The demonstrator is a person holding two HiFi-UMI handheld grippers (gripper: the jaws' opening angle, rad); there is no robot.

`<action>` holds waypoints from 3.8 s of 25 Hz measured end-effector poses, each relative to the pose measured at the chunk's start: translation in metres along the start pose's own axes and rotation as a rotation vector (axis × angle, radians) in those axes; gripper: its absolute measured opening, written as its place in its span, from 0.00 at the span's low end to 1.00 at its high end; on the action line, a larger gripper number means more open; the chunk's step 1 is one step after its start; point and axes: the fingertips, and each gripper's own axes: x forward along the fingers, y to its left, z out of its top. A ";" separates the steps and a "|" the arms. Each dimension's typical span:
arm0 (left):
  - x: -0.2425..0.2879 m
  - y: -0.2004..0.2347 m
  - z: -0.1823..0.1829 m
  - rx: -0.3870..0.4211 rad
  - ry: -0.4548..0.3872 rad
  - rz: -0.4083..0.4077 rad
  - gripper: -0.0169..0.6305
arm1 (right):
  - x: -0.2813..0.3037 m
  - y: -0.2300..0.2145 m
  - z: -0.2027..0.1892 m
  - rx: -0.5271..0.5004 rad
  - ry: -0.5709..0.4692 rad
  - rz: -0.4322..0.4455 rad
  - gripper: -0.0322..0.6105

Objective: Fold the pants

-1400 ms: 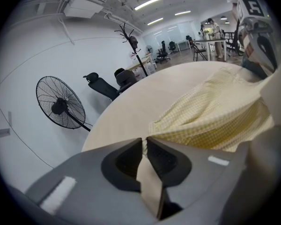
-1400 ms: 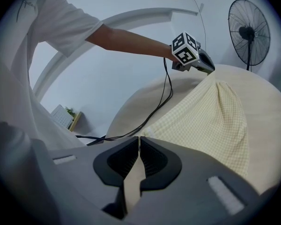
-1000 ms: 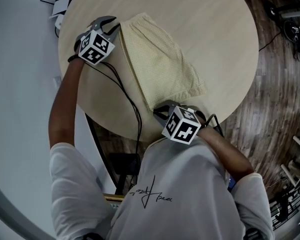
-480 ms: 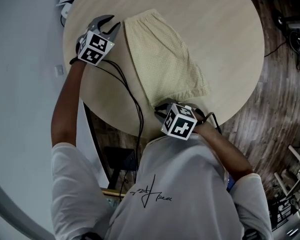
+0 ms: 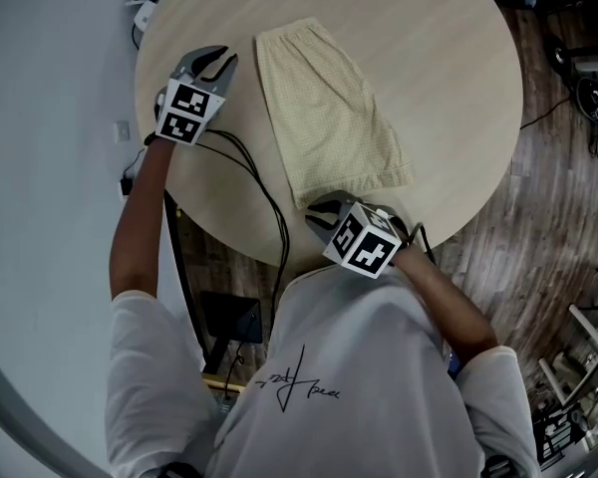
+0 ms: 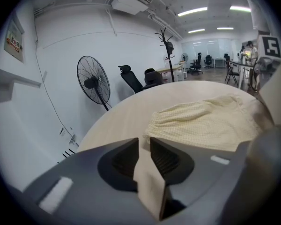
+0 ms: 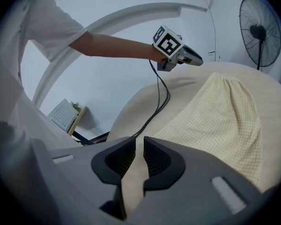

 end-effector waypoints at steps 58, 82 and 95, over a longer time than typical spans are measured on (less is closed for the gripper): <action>-0.118 -0.276 -0.062 -0.828 0.091 0.185 0.12 | -0.163 -0.142 -0.092 0.416 -0.298 -0.511 0.06; -0.089 -0.310 -0.096 -1.005 0.237 0.248 0.22 | -0.108 -0.159 -0.154 0.868 -0.311 -0.560 0.28; -0.093 -0.319 -0.089 -0.964 0.257 0.319 0.22 | -0.101 -0.154 -0.150 0.693 -0.207 -0.768 0.28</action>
